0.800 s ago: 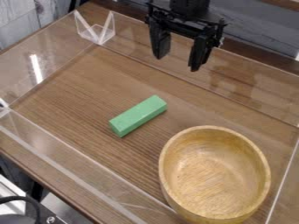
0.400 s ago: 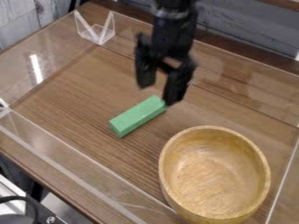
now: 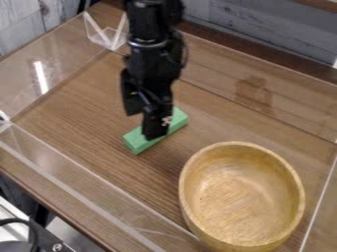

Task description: Put the green block in the brown bowl

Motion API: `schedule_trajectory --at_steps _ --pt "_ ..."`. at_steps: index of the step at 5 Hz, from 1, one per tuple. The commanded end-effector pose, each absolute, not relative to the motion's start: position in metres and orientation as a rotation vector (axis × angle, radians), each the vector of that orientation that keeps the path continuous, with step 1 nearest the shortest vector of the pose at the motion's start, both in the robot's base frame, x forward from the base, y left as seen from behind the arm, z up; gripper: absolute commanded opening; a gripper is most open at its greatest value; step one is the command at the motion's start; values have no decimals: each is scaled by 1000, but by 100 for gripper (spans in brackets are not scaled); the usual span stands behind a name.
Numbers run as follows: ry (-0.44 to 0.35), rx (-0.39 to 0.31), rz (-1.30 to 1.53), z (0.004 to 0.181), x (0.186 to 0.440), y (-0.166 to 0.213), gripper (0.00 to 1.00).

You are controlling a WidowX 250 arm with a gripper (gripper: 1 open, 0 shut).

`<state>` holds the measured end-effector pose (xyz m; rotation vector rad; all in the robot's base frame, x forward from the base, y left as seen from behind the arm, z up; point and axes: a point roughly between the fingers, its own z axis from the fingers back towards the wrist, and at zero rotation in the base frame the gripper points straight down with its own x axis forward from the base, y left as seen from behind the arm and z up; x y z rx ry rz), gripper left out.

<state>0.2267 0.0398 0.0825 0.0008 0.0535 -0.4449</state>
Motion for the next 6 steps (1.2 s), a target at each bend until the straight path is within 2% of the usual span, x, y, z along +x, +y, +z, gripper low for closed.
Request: schedule_trajectory --at_steps 1,6 --pt "-32 31 -446 85 231 47 100" --pt "-82 21 -487 55 241 53 100"
